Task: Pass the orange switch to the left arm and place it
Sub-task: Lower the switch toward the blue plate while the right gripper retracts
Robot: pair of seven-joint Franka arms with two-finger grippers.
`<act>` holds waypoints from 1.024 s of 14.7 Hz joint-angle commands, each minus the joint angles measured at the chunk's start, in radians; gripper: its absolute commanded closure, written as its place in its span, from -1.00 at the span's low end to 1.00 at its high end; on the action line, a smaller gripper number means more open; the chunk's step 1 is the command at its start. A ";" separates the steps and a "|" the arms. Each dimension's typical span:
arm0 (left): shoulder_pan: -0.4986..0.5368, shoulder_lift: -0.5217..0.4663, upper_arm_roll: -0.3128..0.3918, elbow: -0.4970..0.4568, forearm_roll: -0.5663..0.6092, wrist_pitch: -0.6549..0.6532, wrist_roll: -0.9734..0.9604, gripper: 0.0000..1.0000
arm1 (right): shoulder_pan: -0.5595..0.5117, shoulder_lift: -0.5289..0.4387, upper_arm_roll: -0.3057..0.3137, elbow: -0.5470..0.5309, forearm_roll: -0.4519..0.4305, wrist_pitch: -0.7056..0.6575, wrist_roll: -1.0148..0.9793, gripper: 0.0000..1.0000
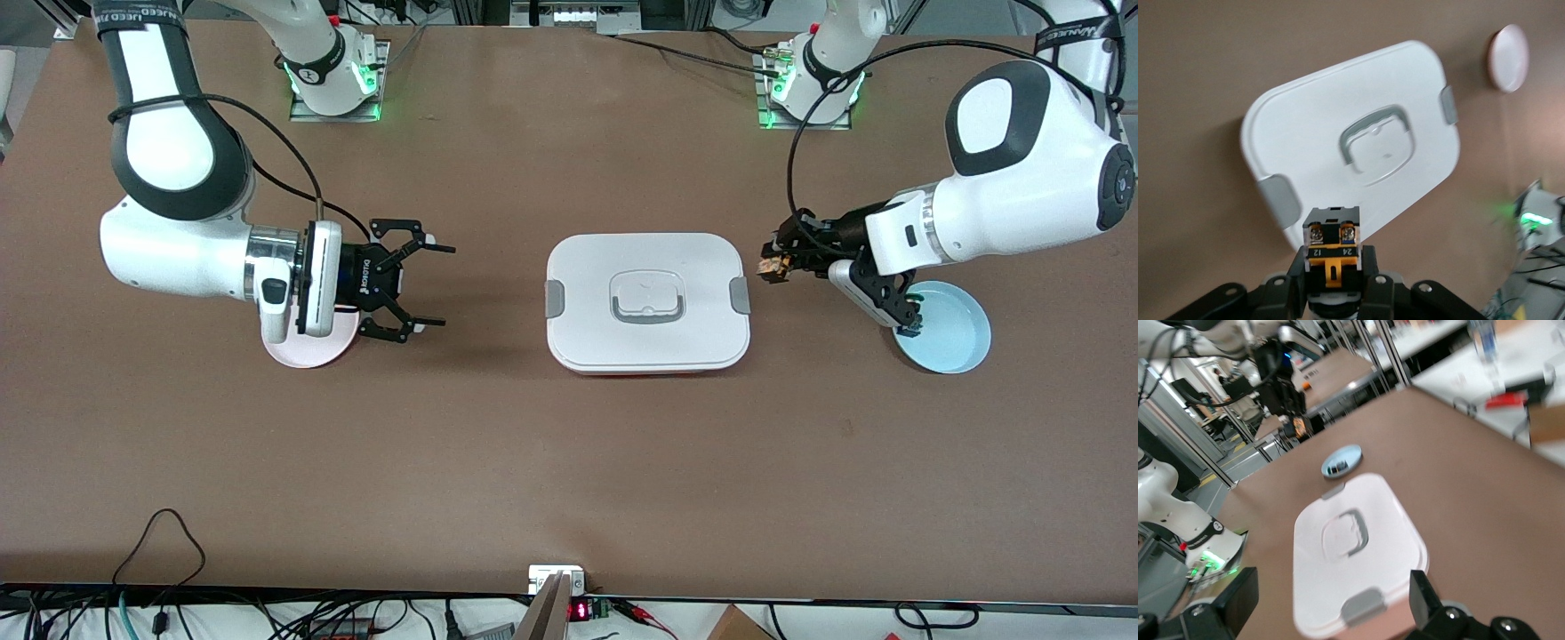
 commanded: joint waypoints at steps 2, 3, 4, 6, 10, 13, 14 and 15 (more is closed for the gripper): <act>0.015 -0.002 -0.004 0.058 0.260 -0.087 0.074 0.72 | 0.007 -0.030 -0.006 -0.012 -0.160 0.002 0.344 -1.00; 0.016 0.003 -0.001 0.055 0.319 -0.088 0.123 0.71 | 0.007 -0.030 -0.006 -0.010 -0.240 0.002 0.406 -1.00; 0.030 0.018 -0.002 0.048 0.424 -0.085 0.206 0.71 | 0.008 -0.030 -0.006 -0.009 -0.301 0.001 0.514 -1.00; 0.059 0.052 -0.002 0.049 0.558 -0.064 0.358 0.71 | 0.011 -0.030 -0.006 -0.009 -0.431 -0.004 0.734 -1.00; 0.172 0.126 -0.004 0.046 0.707 0.020 0.768 0.70 | 0.011 -0.038 -0.005 0.007 -0.900 -0.068 1.021 -1.00; 0.255 0.185 -0.002 0.038 0.719 0.089 1.034 0.68 | 0.007 -0.044 -0.006 0.016 -1.161 -0.162 1.197 -1.00; 0.283 0.204 -0.002 0.028 0.719 0.130 1.111 0.68 | 0.005 -0.053 -0.006 0.019 -1.234 -0.192 1.224 -1.00; 0.298 0.216 -0.001 0.011 0.724 0.183 1.183 0.68 | -0.002 -0.067 -0.009 0.024 -1.268 -0.212 1.225 -1.00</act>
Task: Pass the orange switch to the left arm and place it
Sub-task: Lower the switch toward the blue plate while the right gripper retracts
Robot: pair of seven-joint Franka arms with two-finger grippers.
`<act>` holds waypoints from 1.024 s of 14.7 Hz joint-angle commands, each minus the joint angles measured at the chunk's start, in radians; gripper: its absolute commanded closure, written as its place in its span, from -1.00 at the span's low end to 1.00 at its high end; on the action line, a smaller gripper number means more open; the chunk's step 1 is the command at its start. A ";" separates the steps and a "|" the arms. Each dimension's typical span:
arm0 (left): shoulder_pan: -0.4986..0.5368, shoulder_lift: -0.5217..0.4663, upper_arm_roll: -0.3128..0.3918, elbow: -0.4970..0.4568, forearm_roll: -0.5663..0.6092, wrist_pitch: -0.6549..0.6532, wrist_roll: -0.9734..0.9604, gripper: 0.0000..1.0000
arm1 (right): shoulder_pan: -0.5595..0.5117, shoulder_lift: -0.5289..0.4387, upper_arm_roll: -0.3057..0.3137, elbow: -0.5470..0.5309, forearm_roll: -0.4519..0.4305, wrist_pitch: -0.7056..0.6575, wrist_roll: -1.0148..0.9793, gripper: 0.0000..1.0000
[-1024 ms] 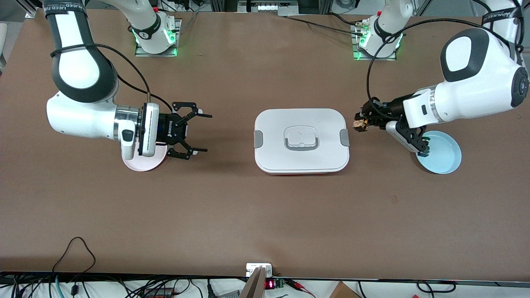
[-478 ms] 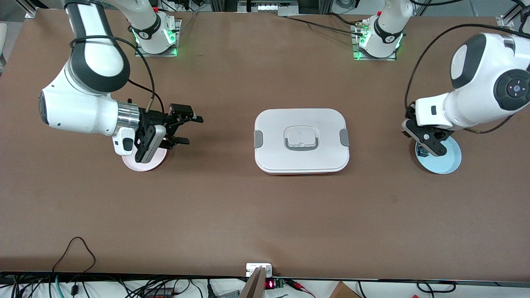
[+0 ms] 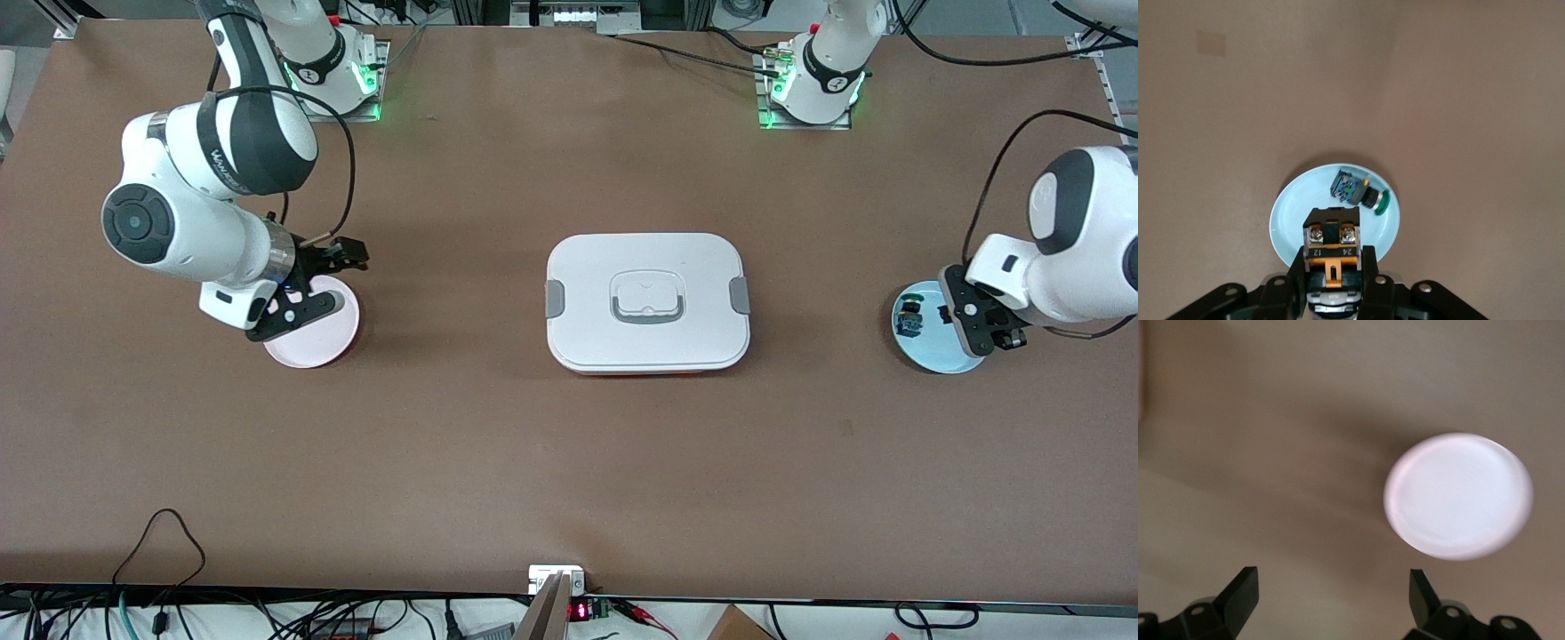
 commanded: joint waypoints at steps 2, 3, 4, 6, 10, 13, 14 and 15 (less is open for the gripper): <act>0.106 0.044 -0.014 -0.079 0.032 0.185 0.245 0.69 | -0.049 -0.049 -0.018 0.036 -0.139 -0.058 0.041 -1.00; 0.127 0.051 -0.014 -0.105 0.034 0.234 0.270 0.69 | -0.070 -0.049 -0.020 0.051 -0.162 -0.061 0.044 -1.00; 0.141 0.056 -0.014 -0.137 0.044 0.282 0.298 0.69 | -0.099 -0.053 -0.018 0.065 -0.182 -0.060 0.053 -1.00; 0.181 0.067 -0.014 -0.193 0.071 0.380 0.304 0.69 | -0.175 -0.061 -0.014 0.090 -0.168 -0.064 0.052 -1.00; 0.213 0.109 -0.014 -0.267 0.074 0.514 0.310 0.68 | -0.426 -0.110 0.170 0.102 -0.136 -0.065 0.089 -1.00; 0.218 0.143 -0.014 -0.270 0.123 0.584 0.344 0.65 | -0.436 -0.132 0.210 0.120 -0.136 -0.080 0.188 -1.00; 0.219 0.146 -0.014 -0.270 0.138 0.595 0.344 0.65 | -0.436 -0.135 0.210 0.128 -0.136 -0.095 0.198 -1.00; 0.221 0.151 -0.014 -0.270 0.138 0.598 0.344 0.65 | -0.437 -0.150 0.210 0.122 -0.134 -0.100 0.195 -1.00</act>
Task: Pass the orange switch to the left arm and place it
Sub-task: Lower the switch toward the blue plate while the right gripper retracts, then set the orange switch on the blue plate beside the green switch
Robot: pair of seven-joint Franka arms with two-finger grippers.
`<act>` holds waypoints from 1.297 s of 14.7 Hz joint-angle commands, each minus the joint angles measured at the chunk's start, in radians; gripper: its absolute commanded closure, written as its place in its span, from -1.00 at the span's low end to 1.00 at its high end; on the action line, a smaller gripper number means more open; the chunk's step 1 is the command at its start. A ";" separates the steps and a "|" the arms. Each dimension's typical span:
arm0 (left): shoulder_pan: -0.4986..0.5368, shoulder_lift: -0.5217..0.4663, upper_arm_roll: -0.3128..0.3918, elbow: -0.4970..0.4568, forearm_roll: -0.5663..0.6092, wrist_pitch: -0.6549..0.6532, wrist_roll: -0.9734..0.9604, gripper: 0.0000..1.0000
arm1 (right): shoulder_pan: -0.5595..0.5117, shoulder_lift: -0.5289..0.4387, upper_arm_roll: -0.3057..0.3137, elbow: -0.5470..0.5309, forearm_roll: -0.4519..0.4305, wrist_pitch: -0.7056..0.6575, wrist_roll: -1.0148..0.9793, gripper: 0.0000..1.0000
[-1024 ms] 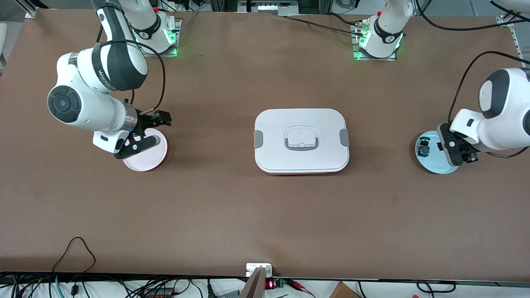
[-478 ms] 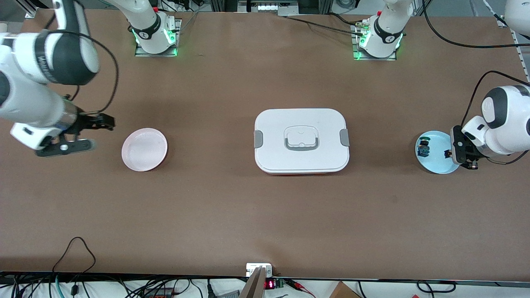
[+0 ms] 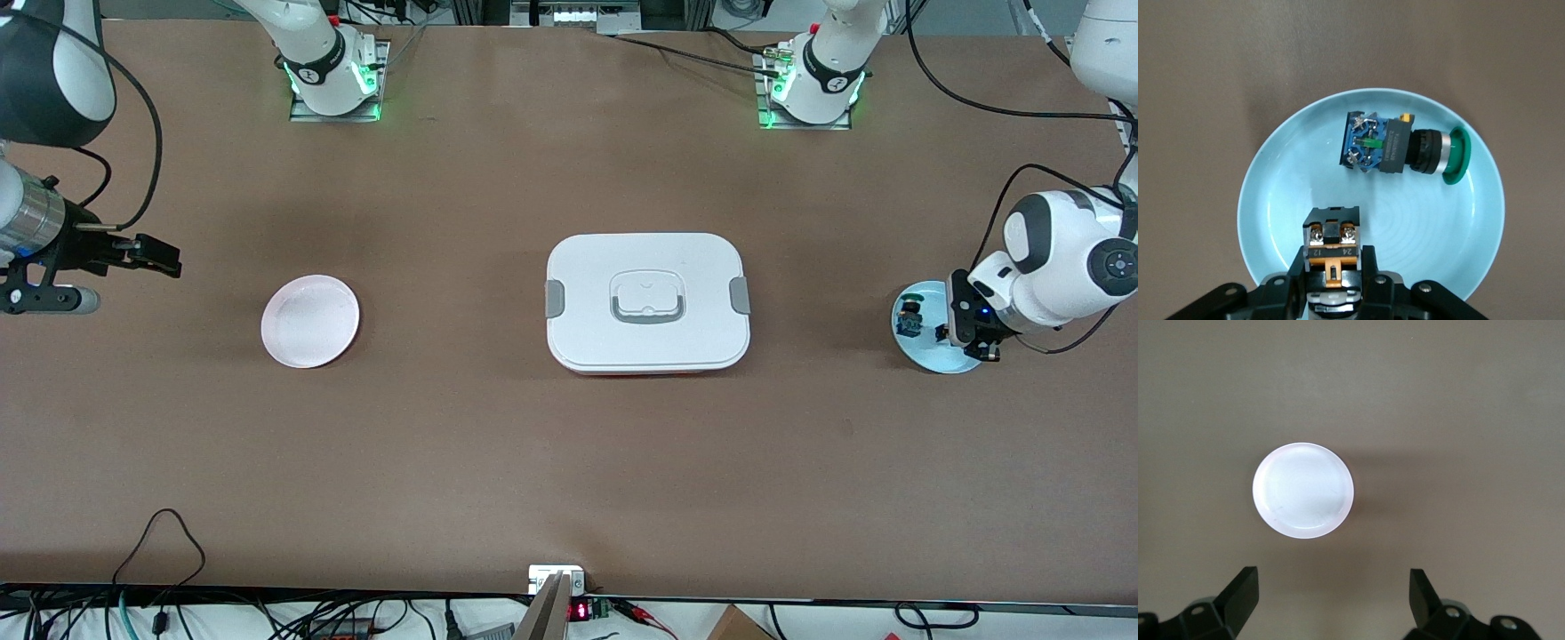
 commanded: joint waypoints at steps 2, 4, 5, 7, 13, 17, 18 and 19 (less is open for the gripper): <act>0.028 0.022 -0.013 0.000 0.030 0.020 0.028 0.65 | -0.018 -0.057 0.013 -0.051 0.014 0.032 0.029 -1.00; 0.036 0.030 -0.013 -0.003 0.030 0.020 0.026 0.65 | -0.024 -0.089 0.008 -0.122 0.016 0.104 0.033 -1.00; 0.054 0.036 -0.013 -0.003 0.030 0.020 0.026 0.65 | -0.027 -0.086 0.008 -0.110 0.019 0.101 0.036 -1.00; 0.062 0.047 -0.013 -0.003 0.030 0.020 0.022 0.65 | -0.029 -0.087 0.008 -0.090 0.027 0.080 0.033 -1.00; 0.068 0.041 -0.016 -0.003 0.031 0.010 0.042 -1.00 | -0.021 -0.091 0.014 -0.024 0.027 0.014 0.012 -1.00; 0.068 -0.002 -0.027 0.006 0.031 -0.042 0.037 -1.00 | -0.018 -0.089 0.019 -0.004 0.027 -0.047 0.010 -1.00; 0.066 -0.029 -0.031 0.009 0.030 -0.076 0.032 -1.00 | -0.018 -0.089 0.019 -0.004 0.028 -0.047 0.009 -1.00; 0.066 -0.057 -0.042 0.009 0.025 -0.091 0.032 -1.00 | -0.018 -0.089 0.019 -0.004 0.031 -0.046 0.010 -1.00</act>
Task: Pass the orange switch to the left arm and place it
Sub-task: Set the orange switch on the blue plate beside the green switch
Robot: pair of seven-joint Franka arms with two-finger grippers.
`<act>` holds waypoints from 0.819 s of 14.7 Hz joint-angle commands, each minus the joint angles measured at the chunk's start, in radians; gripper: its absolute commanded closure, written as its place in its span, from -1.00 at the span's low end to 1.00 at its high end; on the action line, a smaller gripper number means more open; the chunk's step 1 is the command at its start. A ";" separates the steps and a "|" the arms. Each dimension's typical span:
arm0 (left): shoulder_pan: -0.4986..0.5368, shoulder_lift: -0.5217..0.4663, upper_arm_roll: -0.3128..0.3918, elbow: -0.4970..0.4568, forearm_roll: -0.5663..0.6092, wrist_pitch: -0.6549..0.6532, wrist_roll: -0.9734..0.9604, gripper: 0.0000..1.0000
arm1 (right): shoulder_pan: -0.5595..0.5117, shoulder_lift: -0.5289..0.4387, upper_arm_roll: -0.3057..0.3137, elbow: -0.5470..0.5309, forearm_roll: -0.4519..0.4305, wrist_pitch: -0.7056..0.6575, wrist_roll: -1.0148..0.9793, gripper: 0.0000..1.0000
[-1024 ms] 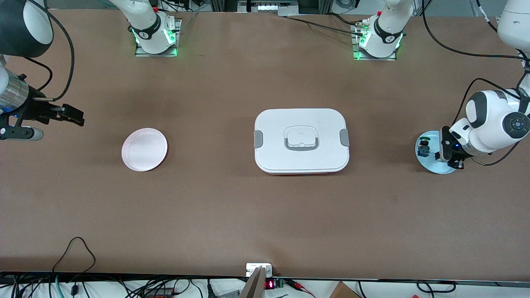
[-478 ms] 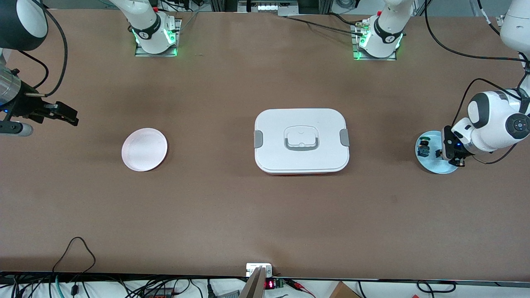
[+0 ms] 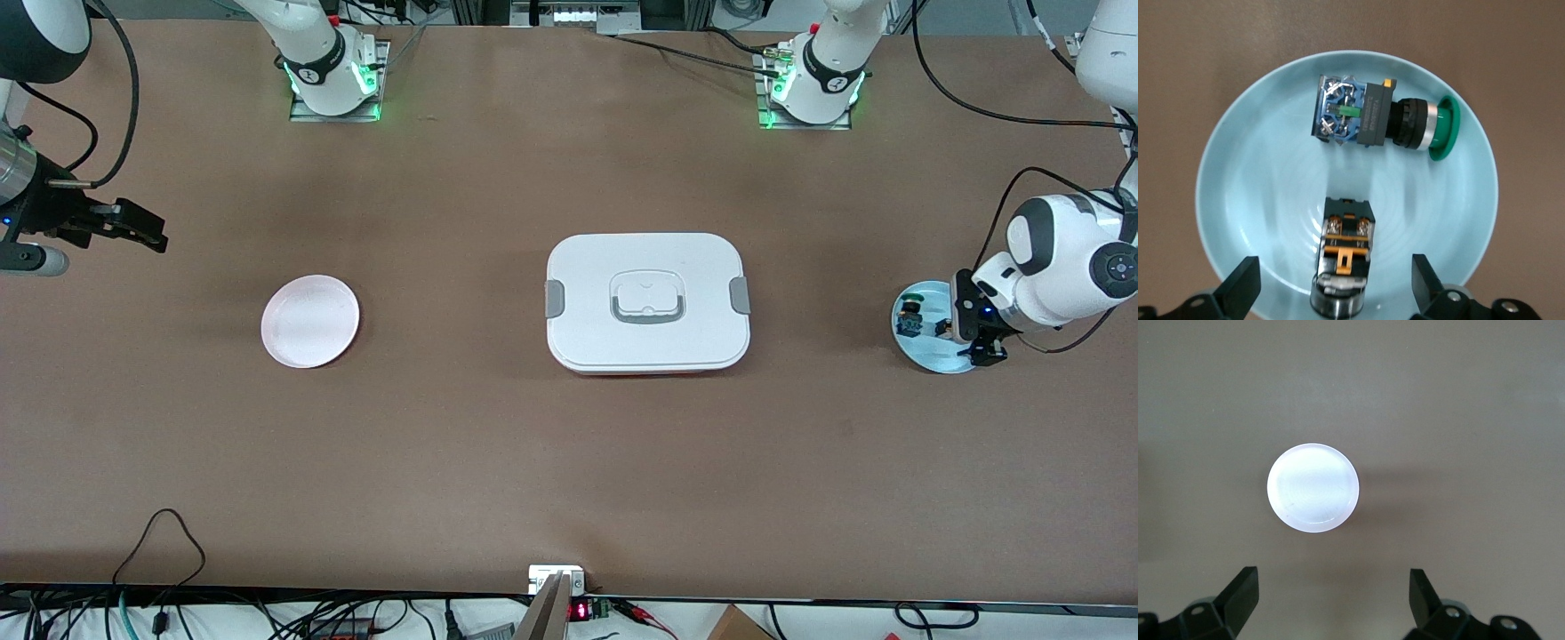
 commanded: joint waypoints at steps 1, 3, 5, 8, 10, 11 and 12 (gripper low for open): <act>0.015 -0.101 -0.045 -0.004 0.016 -0.071 0.000 -1.00 | -0.006 -0.007 0.002 0.008 0.052 -0.023 -0.010 -1.00; 0.015 -0.156 -0.068 0.017 0.006 -0.155 -0.056 -1.00 | -0.006 -0.011 -0.002 0.004 0.080 -0.037 -0.018 -1.00; 0.017 -0.198 -0.113 0.057 0.003 -0.241 -0.121 -1.00 | -0.006 -0.013 -0.002 0.000 0.078 -0.042 -0.065 -1.00; 0.006 -0.201 -0.165 0.184 -0.061 -0.415 -0.236 -1.00 | -0.003 -0.013 0.001 0.005 0.071 -0.048 -0.084 -1.00; -0.005 -0.190 -0.237 0.297 -0.070 -0.605 -0.386 -1.00 | -0.006 -0.013 0.002 0.007 0.061 -0.063 -0.082 -1.00; -0.006 -0.177 -0.281 0.356 -0.075 -0.699 -0.485 -1.00 | -0.006 -0.013 0.002 0.005 0.061 -0.062 -0.082 -1.00; -0.009 -0.172 -0.318 0.393 -0.093 -0.761 -0.582 -1.00 | -0.006 -0.011 0.001 0.005 0.061 -0.063 -0.082 -1.00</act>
